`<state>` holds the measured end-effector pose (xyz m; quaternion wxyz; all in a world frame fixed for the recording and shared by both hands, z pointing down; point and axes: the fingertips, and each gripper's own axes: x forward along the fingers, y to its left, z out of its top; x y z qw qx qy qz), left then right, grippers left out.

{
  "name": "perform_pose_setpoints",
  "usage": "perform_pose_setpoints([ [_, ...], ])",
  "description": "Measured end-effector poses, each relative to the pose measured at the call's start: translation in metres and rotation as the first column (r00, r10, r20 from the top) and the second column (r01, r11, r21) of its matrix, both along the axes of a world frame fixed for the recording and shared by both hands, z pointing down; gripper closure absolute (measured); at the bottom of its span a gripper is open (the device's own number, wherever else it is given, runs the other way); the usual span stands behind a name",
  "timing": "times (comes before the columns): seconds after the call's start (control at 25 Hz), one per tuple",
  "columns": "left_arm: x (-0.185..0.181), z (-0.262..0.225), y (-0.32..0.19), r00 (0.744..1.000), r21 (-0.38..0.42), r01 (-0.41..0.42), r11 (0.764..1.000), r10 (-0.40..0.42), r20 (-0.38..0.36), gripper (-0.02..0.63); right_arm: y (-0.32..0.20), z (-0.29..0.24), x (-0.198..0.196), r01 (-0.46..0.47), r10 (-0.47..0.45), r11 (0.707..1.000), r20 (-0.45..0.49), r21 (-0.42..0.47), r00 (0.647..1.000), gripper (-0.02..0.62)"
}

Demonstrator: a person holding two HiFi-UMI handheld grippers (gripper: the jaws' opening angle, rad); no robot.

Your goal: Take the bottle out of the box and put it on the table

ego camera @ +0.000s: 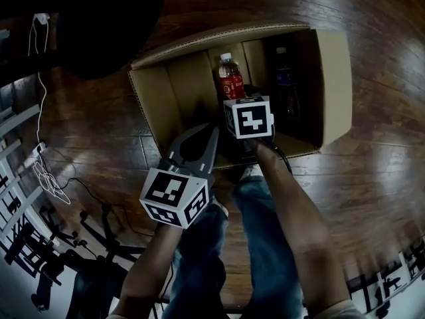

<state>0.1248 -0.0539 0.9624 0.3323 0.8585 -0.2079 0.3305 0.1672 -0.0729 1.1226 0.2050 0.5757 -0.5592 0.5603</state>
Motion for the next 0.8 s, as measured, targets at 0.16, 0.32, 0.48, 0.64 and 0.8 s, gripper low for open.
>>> perform_pose_setpoints([
  [0.16, -0.001, 0.008, 0.002, 1.000, 0.009, -0.004, 1.000, 0.004, -0.004, 0.632, -0.002, 0.021, -0.004, 0.010, -0.010, 0.999, 0.010, -0.042, 1.000, 0.295],
  [0.32, 0.003, 0.018, 0.000, 1.000, 0.005, 0.000, 1.000, 0.000, -0.016, 0.632, -0.004, 0.037, 0.000, 0.027, -0.029, 0.996, -0.024, -0.079, 0.999, 0.295],
  [0.48, 0.007, 0.027, -0.003, 1.000, 0.005, -0.003, 1.000, 0.003, -0.020, 0.632, -0.007, 0.054, -0.001, 0.067, -0.071, 0.991, -0.036, -0.118, 0.997, 0.295],
  [0.64, 0.007, 0.032, -0.006, 1.000, 0.013, -0.010, 1.000, 0.011, -0.012, 0.632, -0.015, 0.063, 0.001, 0.091, -0.098, 0.990, -0.059, -0.107, 0.993, 0.276],
  [0.8, 0.006, 0.033, -0.012, 1.000, 0.025, -0.013, 1.000, 0.013, -0.009, 0.632, -0.017, 0.071, -0.005, 0.082, -0.082, 0.992, 0.009, -0.099, 0.997, 0.270],
])
